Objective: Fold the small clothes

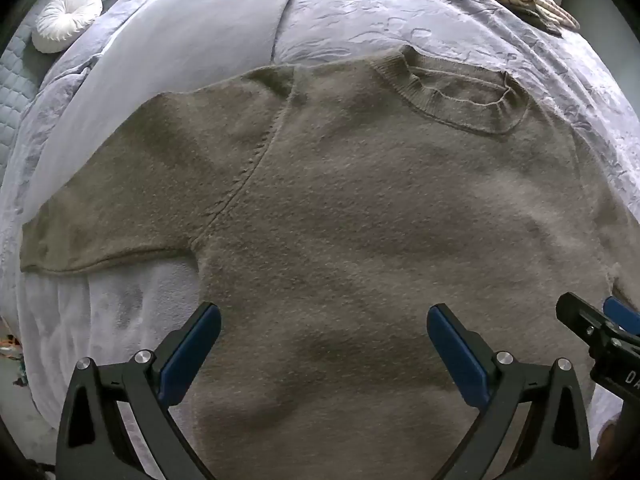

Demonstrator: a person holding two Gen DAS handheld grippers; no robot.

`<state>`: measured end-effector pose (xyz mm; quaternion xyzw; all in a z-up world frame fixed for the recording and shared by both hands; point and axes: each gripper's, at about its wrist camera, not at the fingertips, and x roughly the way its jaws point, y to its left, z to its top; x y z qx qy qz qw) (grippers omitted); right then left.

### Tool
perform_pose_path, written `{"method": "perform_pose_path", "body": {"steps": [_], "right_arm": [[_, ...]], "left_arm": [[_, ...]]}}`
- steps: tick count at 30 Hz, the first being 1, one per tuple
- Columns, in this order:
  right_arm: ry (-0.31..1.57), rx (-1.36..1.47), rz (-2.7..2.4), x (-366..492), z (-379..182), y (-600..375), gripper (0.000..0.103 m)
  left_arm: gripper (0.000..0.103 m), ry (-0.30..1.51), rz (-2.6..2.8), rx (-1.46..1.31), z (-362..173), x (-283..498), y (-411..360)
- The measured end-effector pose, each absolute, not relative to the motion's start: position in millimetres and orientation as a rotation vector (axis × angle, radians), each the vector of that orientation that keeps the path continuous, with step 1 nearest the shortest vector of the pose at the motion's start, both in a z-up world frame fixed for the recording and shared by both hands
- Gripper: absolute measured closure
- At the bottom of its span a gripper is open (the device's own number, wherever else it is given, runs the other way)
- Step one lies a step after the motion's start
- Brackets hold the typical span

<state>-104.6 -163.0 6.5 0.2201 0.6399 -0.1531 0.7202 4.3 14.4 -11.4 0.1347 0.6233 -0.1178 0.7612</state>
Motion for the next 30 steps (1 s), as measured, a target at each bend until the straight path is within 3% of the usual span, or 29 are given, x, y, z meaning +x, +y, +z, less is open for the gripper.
{"method": "perform_pose_path", "body": {"steps": [30], "right_arm": [[1.378, 0.432, -0.353, -95.7, 2.2, -156.2, 0.0]], "left_arm": [[0.0, 1.359, -0.239, 0.306, -17.4, 11.7, 44.5]]}}
